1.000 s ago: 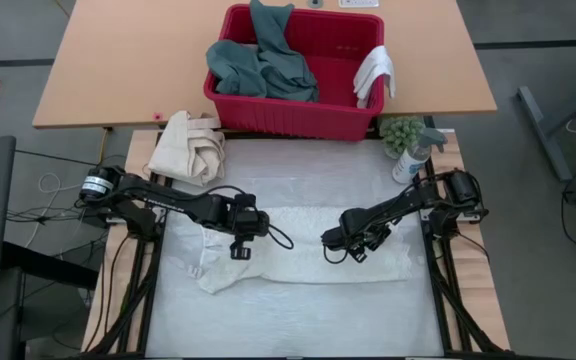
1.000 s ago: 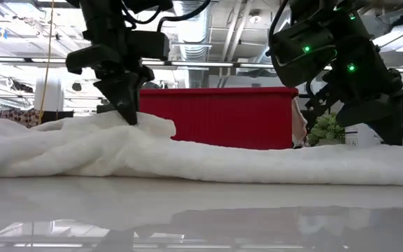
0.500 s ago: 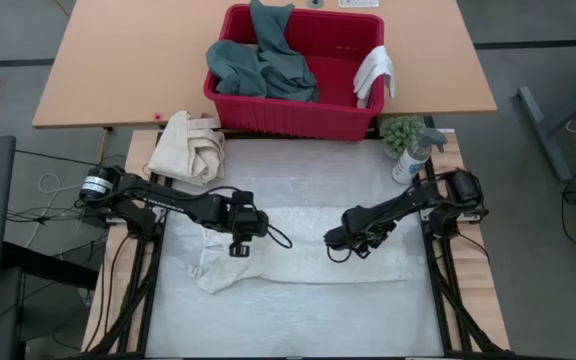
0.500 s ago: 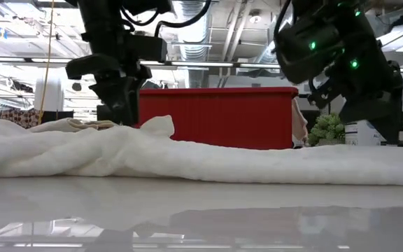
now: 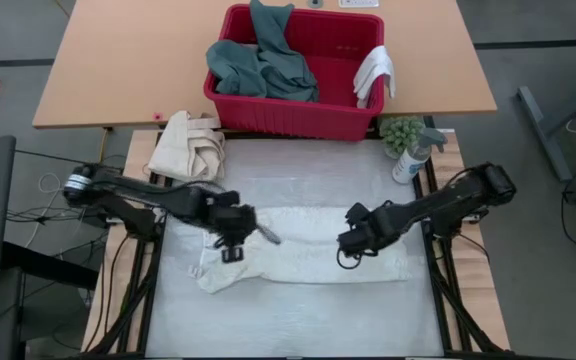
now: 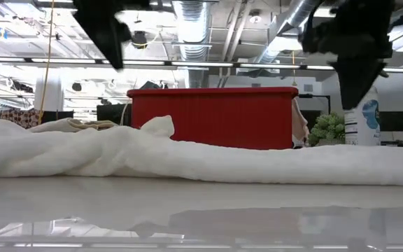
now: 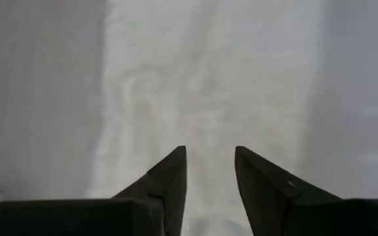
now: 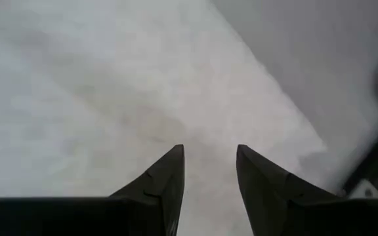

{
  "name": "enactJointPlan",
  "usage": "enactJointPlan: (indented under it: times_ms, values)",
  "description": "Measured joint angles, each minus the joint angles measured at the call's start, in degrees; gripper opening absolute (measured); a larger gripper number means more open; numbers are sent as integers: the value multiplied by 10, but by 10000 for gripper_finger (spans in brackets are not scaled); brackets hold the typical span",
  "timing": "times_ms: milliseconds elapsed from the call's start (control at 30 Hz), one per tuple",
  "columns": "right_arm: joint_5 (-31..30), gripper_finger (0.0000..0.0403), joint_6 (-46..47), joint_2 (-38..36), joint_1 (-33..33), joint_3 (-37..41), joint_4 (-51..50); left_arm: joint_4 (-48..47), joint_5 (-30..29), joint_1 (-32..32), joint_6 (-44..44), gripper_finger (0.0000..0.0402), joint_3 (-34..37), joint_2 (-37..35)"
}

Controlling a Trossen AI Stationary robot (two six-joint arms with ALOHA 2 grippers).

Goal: Fold Laundry from Bin
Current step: Fold the white shirt

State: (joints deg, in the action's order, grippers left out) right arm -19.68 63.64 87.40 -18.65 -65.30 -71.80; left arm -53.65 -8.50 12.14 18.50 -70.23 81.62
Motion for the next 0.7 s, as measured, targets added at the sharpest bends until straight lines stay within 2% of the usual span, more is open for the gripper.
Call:
enactJointPlan:
  times_ms: [67, 167, 300, 367, 467, 700]
  values:
    - [-24, 163, -11, -10, -23, 0, 18, 17, -23, 52, 69, 101, 18, -45]
    - [-39, 163, -25, -13, -57, 0, 35, 54, -114, 158, 210, 80, 61, -106]
    - [-41, 163, -25, 0, -88, 0, 35, 134, -199, 306, 377, 73, 130, -132]
    - [-45, 164, -19, 9, -100, 0, 38, 183, -232, 361, 442, 77, 160, -123]
    - [-52, 172, -18, 20, -109, 0, 46, 223, -245, 407, 507, 88, 184, -82]
    - [-72, 231, -17, 48, -117, 0, 70, 263, -243, 450, 551, 150, 191, 27]
